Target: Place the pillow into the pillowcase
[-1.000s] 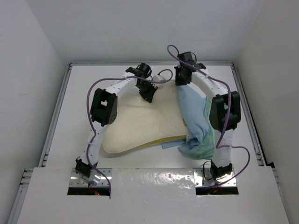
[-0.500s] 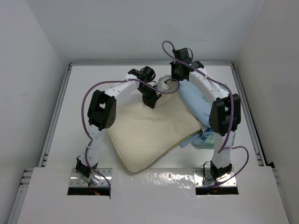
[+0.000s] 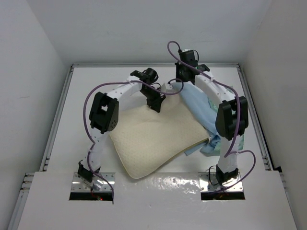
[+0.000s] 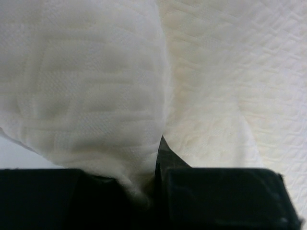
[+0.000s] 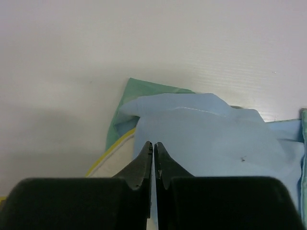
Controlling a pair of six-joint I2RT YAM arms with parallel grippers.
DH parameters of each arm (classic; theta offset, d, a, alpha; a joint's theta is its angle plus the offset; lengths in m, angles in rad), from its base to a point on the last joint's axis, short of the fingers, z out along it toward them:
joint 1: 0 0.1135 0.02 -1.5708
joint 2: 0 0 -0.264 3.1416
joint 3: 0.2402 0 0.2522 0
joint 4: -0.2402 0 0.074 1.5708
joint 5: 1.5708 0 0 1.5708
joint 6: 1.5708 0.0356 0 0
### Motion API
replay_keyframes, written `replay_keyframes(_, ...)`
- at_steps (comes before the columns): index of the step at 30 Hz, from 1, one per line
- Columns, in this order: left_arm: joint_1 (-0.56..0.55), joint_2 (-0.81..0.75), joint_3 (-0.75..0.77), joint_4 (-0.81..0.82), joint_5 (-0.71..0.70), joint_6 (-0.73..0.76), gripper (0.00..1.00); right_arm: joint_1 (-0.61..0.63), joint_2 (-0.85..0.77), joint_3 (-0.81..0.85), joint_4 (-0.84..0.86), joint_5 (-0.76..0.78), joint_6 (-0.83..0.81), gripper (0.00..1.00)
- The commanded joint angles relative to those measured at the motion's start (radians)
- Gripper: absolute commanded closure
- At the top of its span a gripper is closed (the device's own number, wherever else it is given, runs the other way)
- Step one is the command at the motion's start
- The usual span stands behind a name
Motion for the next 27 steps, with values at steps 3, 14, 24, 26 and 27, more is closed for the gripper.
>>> replay_keyframes(3,0.004,-0.075,-0.039,0.087,0.025,-0.084,1.00,-0.023,0.009,0.022,-0.038,-0.001,-0.033,0.77)
replay_keyframes(14,0.006,-0.052,-0.037,0.159,-0.058,-0.224,1.00,-0.021,-0.044,-0.130,-0.053,-0.181,-0.131,0.58)
replay_keyframes(24,0.006,-0.061,-0.031,0.175,-0.084,-0.262,1.00,-0.021,-0.037,-0.121,-0.033,-0.101,-0.082,1.00)
replay_keyframes(26,0.006,-0.062,-0.029,0.176,-0.092,-0.267,1.00,-0.018,-0.055,-0.098,-0.039,-0.107,-0.079,1.00)
replay_keyframes(27,0.006,-0.062,-0.028,0.175,-0.093,-0.273,1.00,-0.015,-0.079,-0.080,-0.044,-0.116,-0.078,1.00)
